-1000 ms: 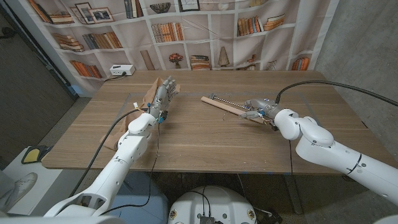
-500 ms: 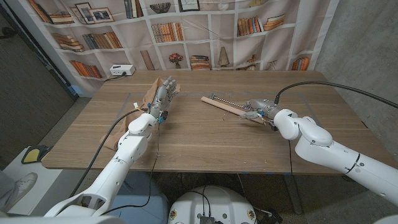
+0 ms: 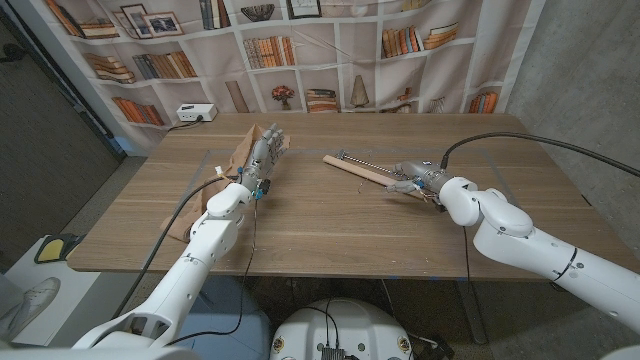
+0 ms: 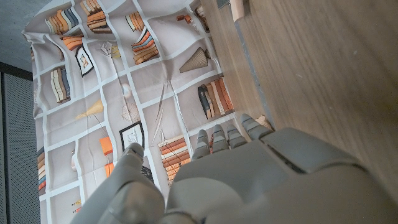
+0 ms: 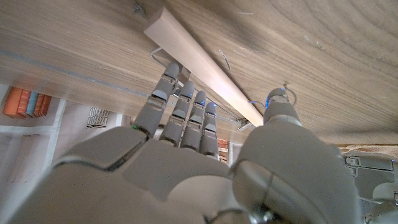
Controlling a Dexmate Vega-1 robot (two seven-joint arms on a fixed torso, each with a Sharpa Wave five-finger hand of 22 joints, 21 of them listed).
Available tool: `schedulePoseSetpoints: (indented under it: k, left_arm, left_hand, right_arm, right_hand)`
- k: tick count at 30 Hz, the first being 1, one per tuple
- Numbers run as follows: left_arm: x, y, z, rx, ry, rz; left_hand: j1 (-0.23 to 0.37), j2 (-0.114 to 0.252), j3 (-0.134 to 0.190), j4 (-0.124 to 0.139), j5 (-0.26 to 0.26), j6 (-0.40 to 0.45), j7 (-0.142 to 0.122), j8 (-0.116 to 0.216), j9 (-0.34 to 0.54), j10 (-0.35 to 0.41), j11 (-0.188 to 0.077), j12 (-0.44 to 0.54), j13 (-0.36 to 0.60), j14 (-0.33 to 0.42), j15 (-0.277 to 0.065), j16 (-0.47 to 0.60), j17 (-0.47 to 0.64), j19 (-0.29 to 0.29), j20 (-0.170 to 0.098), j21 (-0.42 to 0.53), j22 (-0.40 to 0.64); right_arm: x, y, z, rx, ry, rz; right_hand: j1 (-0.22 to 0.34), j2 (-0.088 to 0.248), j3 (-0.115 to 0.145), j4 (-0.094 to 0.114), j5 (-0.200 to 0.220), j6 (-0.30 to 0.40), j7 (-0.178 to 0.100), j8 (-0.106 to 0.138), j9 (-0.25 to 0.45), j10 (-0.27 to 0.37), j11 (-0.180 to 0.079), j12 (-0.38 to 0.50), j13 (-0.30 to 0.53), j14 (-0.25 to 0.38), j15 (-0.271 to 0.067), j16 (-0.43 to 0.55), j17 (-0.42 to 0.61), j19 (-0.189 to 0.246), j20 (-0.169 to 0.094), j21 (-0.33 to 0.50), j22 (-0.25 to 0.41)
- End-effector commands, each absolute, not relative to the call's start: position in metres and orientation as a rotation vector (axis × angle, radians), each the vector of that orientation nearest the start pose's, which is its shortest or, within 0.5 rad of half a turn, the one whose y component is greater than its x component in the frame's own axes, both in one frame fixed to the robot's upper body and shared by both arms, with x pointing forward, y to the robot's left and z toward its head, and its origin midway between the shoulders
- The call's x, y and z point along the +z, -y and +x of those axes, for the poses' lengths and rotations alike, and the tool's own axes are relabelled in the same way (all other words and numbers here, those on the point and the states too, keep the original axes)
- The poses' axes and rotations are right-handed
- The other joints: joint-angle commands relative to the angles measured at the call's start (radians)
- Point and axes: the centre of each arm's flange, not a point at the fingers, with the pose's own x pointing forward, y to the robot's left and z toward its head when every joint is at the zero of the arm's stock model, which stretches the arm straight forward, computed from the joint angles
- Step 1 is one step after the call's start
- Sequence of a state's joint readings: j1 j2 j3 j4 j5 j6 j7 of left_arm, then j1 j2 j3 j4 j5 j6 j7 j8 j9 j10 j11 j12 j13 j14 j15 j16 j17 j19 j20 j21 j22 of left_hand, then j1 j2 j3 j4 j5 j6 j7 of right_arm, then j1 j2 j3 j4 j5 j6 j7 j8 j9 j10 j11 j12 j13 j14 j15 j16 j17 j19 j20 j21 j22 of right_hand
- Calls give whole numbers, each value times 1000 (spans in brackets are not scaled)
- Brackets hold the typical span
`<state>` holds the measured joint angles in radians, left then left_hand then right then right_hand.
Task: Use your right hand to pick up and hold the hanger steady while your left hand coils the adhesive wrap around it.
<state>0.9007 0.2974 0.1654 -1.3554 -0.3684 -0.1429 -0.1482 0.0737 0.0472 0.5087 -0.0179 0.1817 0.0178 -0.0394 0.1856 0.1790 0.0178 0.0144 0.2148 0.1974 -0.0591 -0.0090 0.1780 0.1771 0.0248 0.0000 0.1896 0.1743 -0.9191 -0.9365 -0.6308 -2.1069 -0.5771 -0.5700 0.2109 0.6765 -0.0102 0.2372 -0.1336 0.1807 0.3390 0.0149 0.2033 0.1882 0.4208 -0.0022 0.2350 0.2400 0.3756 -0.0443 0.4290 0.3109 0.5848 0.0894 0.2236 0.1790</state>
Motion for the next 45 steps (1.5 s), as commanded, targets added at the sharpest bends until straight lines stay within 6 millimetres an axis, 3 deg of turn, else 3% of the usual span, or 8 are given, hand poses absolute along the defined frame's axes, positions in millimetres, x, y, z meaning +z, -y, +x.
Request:
schedulePoseSetpoints:
  k: [1, 8, 21, 45]
  left_arm:
    - [-37, -258, 650, -238, 558, 7]
    - [-38, -258, 650, -239, 557, 6]
    - [-40, -259, 649, -239, 554, 5]
    - [-42, -258, 650, -246, 550, 3]
  left_hand:
    - [0, 10, 2, -6, 0, 1, 0, 3, 2, 0, 2, 5, 4, -1, -1, 7, 3, -3, 1, 5, 2]
    - [-1, 10, 1, -6, 0, 1, 0, 2, 2, -1, 2, 4, 4, -1, -1, 7, 3, -3, 1, 5, 2]
    - [-1, 11, 1, -7, 0, 0, 1, 2, 3, 1, 3, 5, 4, -1, -1, 7, 3, -3, 1, 6, 2]
    - [-2, 12, 0, -9, 0, 1, -1, 3, 2, 0, 4, 4, 4, -1, -1, 7, 3, -3, 3, 6, 2]
  right_arm:
    - [-34, 214, 549, 70, 340, -1510]
    - [-35, 213, 549, 71, 341, -1508]
    - [-35, 212, 549, 73, 339, -1512]
    - [-37, 213, 547, 83, 326, -1509]
  right_hand:
    - [2, 10, -2, -4, 6, -4, 12, -3, 5, 6, 4, -1, 2, 5, -33, 0, 0, -4, -2, -2, 5]
    - [3, 11, -5, -3, 5, -47, 28, -18, 5, 15, 11, 1, 1, 4, -34, -2, -2, -6, -4, -4, 5]
    - [-1, 13, -8, -1, 5, -45, 38, -13, 5, 20, 18, 1, -1, 3, -33, -3, -3, -10, -7, -7, 5]
    - [2, 10, -14, -4, 5, -54, 32, -11, 4, -35, 32, -26, -7, -6, -19, -14, -12, -13, -2, -10, 4]
